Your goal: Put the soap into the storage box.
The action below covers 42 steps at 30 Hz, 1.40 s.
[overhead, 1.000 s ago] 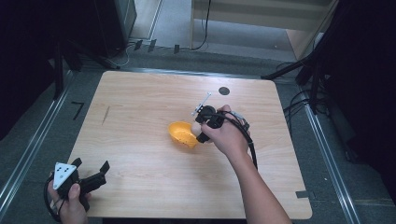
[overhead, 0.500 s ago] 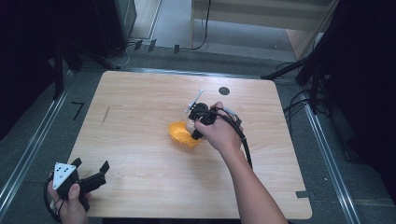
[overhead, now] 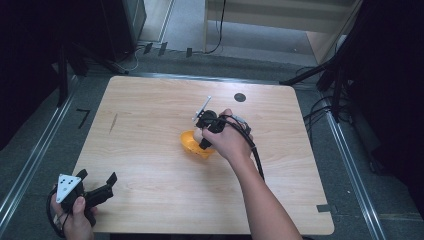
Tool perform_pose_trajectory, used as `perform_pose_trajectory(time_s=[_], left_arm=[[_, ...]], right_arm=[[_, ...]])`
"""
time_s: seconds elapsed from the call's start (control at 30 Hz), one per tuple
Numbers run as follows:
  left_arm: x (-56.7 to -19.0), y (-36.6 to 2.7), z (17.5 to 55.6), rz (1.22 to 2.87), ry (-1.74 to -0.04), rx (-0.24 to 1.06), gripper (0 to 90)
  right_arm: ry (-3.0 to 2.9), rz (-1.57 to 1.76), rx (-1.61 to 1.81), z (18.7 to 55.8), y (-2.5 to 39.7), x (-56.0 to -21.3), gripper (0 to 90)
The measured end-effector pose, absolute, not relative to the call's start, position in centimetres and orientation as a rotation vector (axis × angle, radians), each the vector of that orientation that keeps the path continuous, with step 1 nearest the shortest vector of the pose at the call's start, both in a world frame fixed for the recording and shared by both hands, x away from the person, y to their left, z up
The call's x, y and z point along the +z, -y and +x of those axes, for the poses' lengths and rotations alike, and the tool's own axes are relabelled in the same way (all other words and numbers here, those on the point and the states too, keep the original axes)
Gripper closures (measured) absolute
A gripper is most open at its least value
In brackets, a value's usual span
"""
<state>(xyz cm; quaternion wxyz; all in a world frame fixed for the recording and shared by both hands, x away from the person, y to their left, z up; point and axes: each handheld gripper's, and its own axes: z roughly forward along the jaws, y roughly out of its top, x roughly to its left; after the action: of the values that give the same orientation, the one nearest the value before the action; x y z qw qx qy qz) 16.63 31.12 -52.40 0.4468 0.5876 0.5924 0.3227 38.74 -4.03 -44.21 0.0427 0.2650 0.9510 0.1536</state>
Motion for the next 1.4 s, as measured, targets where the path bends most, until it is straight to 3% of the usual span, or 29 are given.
perform_pose_trajectory(time_s=[1.07,1.2,1.4], left_arm=[[-52.4,-31.2,16.6,1.452,-1.468,0.799,0.0],[-52.4,-31.2,16.6,1.448,-1.469,0.798,0.0],[-52.4,-31.2,16.6,1.454,-1.467,0.801,0.0]], right_arm=[[-2.964,0.784,0.443,39.3,2.2,-44.9,33.1],[-2.936,0.797,0.497,39.3,2.4,-44.2,38.8],[-2.938,0.785,0.504,39.1,2.5,-43.5,37.7]])
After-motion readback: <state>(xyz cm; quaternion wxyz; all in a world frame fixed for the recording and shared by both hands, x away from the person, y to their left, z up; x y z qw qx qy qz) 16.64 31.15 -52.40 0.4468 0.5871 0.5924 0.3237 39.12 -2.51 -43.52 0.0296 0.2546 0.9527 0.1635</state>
